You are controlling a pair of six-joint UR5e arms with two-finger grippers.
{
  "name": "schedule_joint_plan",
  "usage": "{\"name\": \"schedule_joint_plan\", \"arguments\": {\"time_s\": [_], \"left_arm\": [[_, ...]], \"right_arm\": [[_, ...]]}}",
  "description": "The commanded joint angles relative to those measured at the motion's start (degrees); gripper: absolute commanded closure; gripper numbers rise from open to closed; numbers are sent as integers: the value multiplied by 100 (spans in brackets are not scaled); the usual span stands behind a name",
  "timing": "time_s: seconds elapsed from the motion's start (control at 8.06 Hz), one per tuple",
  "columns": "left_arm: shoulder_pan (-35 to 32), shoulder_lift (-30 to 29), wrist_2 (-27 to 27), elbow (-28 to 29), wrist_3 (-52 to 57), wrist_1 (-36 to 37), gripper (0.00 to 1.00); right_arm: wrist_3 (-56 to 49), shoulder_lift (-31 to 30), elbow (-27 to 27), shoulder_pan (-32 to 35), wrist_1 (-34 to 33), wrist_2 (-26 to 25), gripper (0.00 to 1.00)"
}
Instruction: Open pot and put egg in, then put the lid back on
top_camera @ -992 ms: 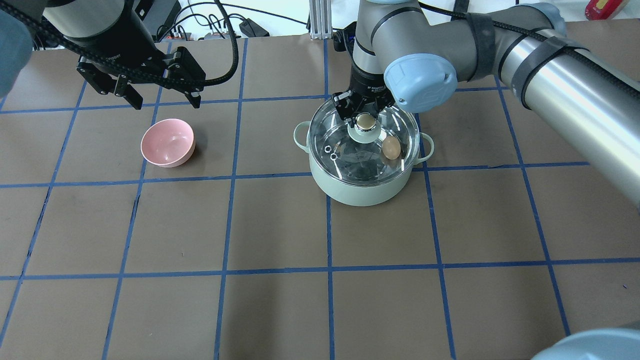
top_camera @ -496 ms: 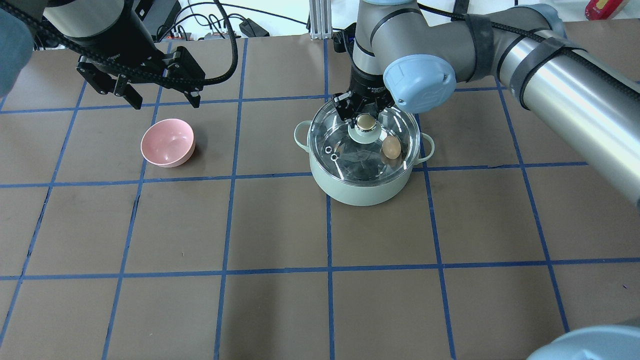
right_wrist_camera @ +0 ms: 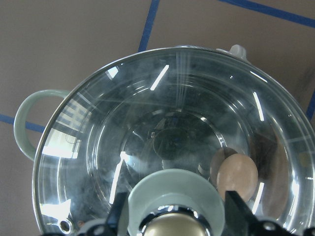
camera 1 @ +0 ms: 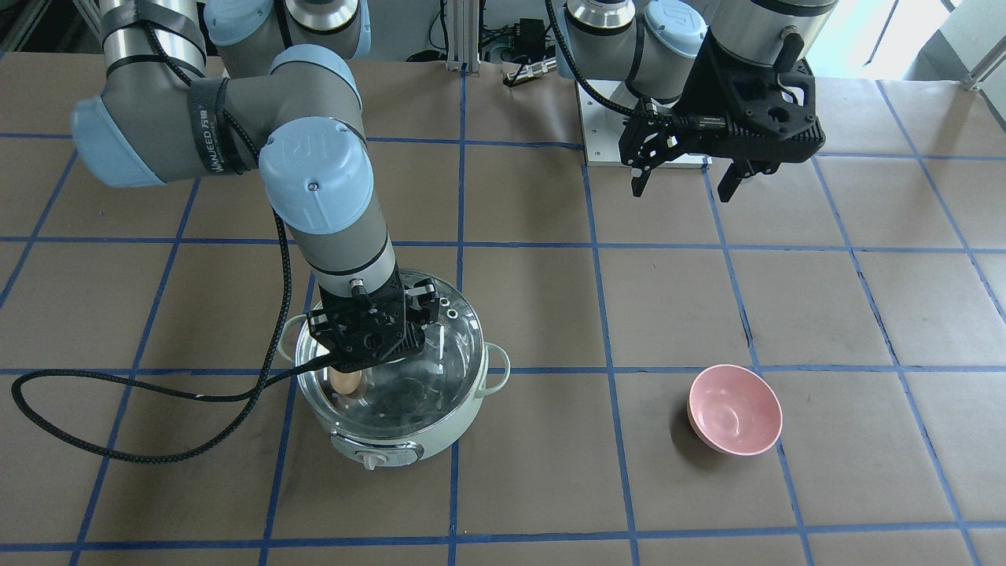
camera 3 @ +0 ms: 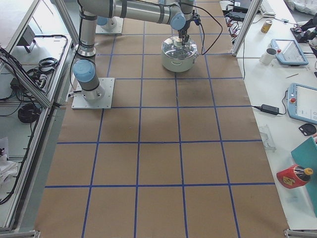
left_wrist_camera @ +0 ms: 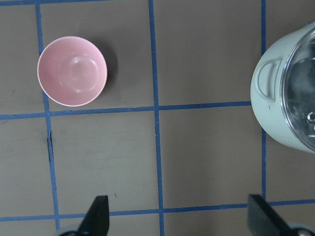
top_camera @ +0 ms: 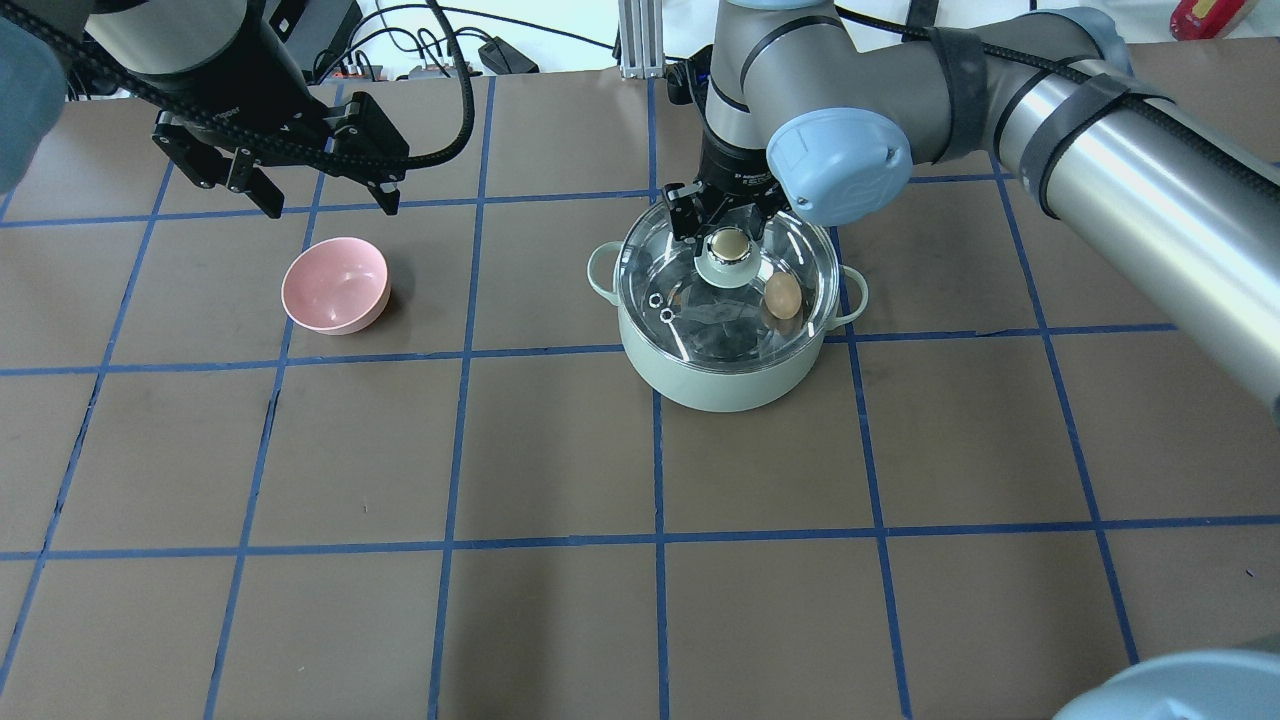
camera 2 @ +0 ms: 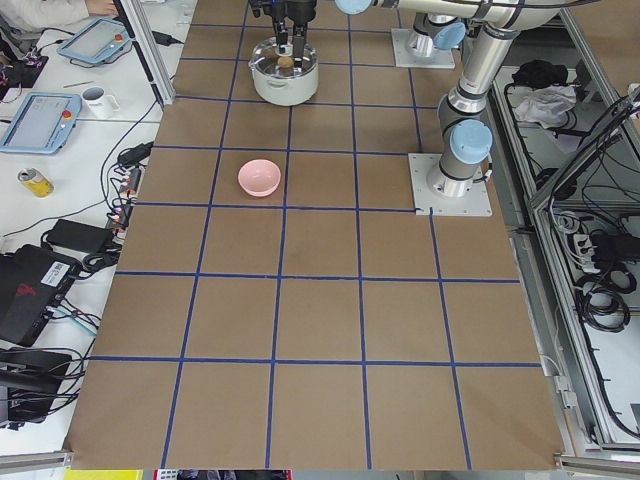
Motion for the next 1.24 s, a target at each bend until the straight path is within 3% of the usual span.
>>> {"name": "schedule_joint_plan", "arguments": {"time_s": [0.0, 0.25, 0.5, 0.87, 1.12], "left_arm": [[1, -17, 8, 0, 0, -8, 0], [1, -17, 8, 0, 0, 0, 0], [1, -26, 8, 0, 0, 27, 0], [1, -35, 16, 0, 0, 27, 0], [1, -43, 8, 9, 0, 27, 0]], "right_arm": [[41, -83, -10, -8, 6, 10, 0], [49, -538, -45, -191, 206, -148, 0], [32, -1022, -45, -1014, 777, -298, 0], [-38, -1585, -45, -2237, 788, -772, 0], [22, -1657, -36, -2354, 945, -738, 0]]}}
